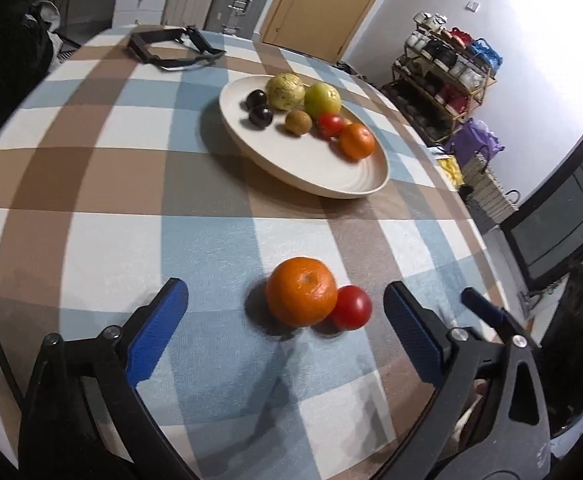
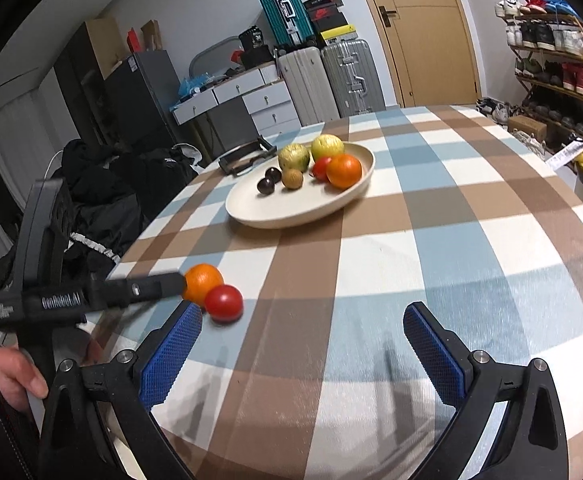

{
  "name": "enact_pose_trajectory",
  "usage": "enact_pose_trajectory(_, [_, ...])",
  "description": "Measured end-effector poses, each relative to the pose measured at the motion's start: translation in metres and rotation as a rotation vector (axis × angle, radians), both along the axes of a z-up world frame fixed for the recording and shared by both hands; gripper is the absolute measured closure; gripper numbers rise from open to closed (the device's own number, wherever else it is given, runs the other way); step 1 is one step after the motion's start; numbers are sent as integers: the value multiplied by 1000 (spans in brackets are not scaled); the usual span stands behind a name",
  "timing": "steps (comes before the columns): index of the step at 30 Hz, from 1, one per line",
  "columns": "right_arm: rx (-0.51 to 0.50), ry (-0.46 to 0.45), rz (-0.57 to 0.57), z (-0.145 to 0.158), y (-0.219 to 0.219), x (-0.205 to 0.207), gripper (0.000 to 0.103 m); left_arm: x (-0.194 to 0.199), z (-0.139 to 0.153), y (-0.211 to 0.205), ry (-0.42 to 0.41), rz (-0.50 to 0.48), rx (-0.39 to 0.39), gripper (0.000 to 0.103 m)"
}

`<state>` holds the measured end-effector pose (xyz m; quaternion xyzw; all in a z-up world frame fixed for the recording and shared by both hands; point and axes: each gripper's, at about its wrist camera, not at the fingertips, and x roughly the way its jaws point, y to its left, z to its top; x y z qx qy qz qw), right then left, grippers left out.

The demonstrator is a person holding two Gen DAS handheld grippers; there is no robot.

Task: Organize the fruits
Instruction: 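Grasp the last orange with the left tool, then grasp the round red tomato with the right tool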

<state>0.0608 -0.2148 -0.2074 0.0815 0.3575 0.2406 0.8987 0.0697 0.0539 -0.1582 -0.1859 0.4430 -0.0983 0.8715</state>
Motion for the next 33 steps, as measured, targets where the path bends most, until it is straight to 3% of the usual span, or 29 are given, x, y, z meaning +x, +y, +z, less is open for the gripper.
enact_pose_trajectory(13, [14,15,34,-4,2,0,0,16,-14,-1,41,-70,-87,64])
enact_pose_trajectory(33, [-39,6,158,-3,39,3,0,-7,10,33,-75,-24,-81,66])
